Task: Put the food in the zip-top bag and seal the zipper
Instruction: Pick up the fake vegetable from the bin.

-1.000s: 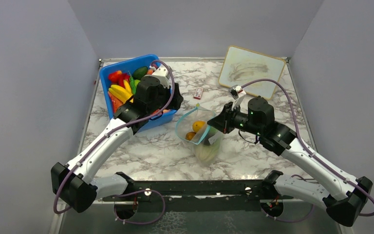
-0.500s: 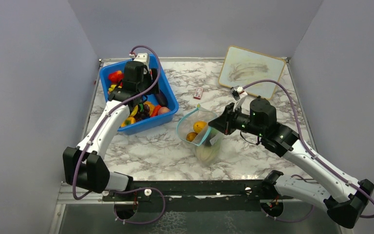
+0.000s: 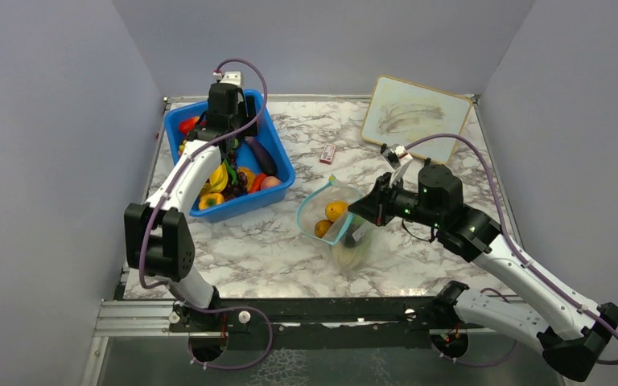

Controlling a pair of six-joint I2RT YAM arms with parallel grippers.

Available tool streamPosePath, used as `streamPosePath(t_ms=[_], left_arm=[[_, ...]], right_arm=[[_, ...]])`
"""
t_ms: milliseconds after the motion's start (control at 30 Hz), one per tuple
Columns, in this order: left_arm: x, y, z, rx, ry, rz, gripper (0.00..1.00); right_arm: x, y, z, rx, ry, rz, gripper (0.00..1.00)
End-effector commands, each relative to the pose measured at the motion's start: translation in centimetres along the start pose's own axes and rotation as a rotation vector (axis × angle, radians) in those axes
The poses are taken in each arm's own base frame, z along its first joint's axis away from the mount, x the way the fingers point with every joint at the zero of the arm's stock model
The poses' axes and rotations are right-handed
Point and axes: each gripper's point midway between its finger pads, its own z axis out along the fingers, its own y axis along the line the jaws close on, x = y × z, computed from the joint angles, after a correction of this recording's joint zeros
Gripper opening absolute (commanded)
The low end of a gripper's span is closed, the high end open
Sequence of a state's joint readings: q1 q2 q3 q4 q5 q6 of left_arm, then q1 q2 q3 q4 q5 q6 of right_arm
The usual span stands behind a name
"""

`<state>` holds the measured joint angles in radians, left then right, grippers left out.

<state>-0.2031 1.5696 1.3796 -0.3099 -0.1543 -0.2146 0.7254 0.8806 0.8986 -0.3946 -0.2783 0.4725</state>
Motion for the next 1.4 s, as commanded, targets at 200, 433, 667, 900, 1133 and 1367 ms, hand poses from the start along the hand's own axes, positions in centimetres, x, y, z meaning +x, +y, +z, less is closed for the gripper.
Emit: streamPosePath(t_ms=[200,433,667,900,1133,1367], left_arm=[[-0.5,2.5,8.2,-0.055,0.016,0.086,0.67],[0.0,3.3,11.5,-0.044,0.037,0.195,0.54],[1.5,2.6,13.8,0.075,0.084,0.263,0.54],[1.6,2.9,15.1,0.082,0.099,0.296,0.53],[2.2,2.5,16.0,0.105,0.114,0.297,0.51],[3.9,2.2,16.6,0.133,0.147,0.279,0.51]], right_arm=[[-2.1,0.9,-1.1,-0.012,-0.072,-0.013,0.01],[-2.3,1.4,-1.2,-0.030,-0.080,0.002,0.01],[-1.6,1.1,-0.8,-0.027,-0.069,0.045,0.01],[-1.6,0.9,-0.4,-0.016,-0.059,0.055,0.01],[-1.8,0.7,-0.2,-0.006,-0.066,0.049,0.01],[-1.8,0.6,-0.2,-0.006,-0.072,0.042,0.01]])
